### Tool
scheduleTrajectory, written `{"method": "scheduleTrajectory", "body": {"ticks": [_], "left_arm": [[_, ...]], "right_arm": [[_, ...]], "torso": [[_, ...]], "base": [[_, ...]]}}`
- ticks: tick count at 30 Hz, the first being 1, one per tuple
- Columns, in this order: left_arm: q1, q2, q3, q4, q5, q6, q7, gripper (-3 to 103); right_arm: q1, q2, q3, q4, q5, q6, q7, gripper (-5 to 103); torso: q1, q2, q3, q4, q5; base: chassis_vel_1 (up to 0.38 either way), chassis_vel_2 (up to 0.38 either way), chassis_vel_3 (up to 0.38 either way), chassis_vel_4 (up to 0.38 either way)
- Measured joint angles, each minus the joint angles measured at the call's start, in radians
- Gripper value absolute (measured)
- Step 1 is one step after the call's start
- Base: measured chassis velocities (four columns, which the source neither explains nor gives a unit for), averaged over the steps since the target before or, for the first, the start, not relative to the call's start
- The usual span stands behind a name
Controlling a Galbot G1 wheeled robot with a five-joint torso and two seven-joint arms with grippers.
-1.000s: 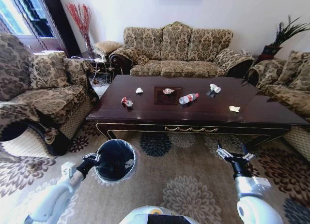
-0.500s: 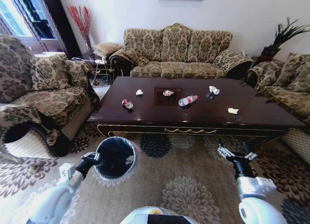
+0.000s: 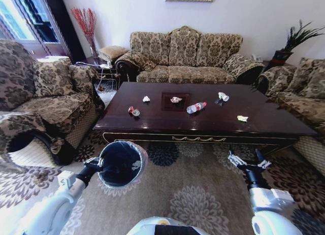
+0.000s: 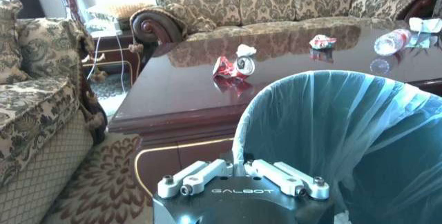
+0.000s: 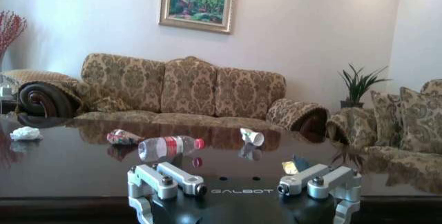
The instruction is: Move to the front of the table and place the trash on the table into the trash bin.
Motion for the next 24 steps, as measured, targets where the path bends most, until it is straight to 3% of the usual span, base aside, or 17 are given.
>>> {"method": "scheduleTrajectory", "body": {"ticks": [8,24], "left_arm": [[0.005,0.009,-0.014,-0.017,0.016,0.045,0.007,2],[-0.001,0.000,-0.021,-0.024,0.014,0.053,0.009,2]], "right_arm": [[0.003,-0.016,-0.001,-0.006,0.003,0.000,-0.002,100],[0.017,-0.027,0.000,-0.019,0.010,-0.003,-0.003,100]], "torso": [[0.016,0.037,0.021,0.0000,0.0000],[0.040,0.099,0.059,0.0000,0.0000]], "base": [[0.000,0.000,0.000,0.000],[0.000,0.000,0.000,0.000]]}}
